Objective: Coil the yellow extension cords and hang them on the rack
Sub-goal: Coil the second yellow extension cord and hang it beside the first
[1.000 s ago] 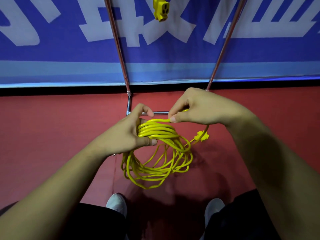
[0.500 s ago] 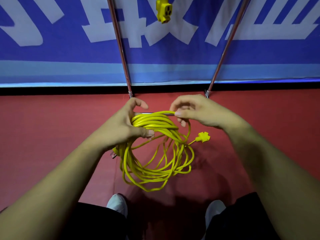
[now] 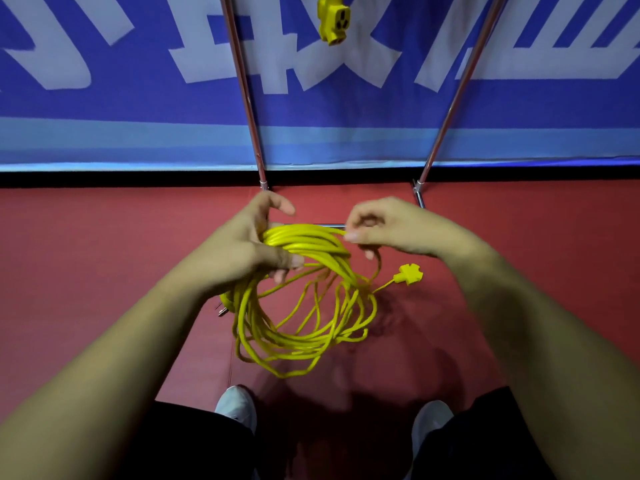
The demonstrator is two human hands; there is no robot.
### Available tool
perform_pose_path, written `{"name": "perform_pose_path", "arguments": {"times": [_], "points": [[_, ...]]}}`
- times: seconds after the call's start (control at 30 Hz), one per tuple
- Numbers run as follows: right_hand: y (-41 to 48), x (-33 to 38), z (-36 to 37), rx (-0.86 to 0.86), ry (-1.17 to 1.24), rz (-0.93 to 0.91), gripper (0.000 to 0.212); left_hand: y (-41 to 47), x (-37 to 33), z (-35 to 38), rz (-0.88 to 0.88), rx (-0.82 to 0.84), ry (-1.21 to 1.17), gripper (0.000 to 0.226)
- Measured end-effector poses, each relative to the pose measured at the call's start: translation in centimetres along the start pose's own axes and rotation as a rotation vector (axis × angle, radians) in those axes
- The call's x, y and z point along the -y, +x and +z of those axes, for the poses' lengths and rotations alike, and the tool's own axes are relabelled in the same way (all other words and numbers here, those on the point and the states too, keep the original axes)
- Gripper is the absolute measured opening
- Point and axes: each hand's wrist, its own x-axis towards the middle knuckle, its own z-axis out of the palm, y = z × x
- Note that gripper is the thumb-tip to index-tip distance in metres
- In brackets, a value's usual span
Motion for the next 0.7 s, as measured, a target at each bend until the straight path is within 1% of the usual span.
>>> {"name": "perform_pose_path", "arguments": {"times": [0.07,0.1,0.17,0.2,0.27,0.3,0.37,0.47,0.53,0.6,0.7], "points": [[-0.5,-2.6,-0.8,0.091,-0.117,0.112,0.02,0.0,-0.2,-0.8,0.014,-0.065,-0.159,0.054],[-0.6,-3.6,-0.8,0.089,-0.131,0.139,0.021,0.1,-0.2,-1.2,0.023,-0.093,-0.221,0.051],[-0.4,-4.3,-0.5,-0.033,-0.013,0.127,0.014,0.2,-0.3,-1.9,0.053,-0.122,-0.298,0.051],[-0.3,-4.2,-0.3,-0.115,0.071,0.095,0.008,0.2,-0.4,-2.2,0.069,-0.107,-0.327,0.057],[0.0,-3.2,-0.1,-0.274,0.165,0.015,0.009,0.2,-0.5,-2.4,0.079,-0.034,-0.357,0.071],[0.2,-2.6,-0.1,-0.327,0.162,-0.031,0.01,0.1,-0.6,-2.3,0.075,0.0,-0.349,0.074],[0.2,-1.6,-0.2,-0.363,0.097,-0.094,0.016,0.0,-0.5,-1.9,0.058,0.03,-0.315,0.074],[-0.2,-0.7,-0.5,-0.338,-0.028,-0.076,0.023,-0.1,-0.4,-1.5,0.04,0.01,-0.217,0.065],[-0.5,-0.5,-0.9,-0.312,-0.07,-0.05,0.022,-0.2,-0.3,-1.5,0.019,-0.008,-0.104,0.071],[-0.9,0.0,-1.1,-0.291,-0.002,-0.072,0.02,-0.1,-0.1,-1.7,-0.003,-0.011,-0.03,0.073],[-1.0,1.9,0.2,-0.237,0.163,-0.158,0.021,-0.1,0.0,-1.7,-0.023,0.067,0.017,0.073]]}}
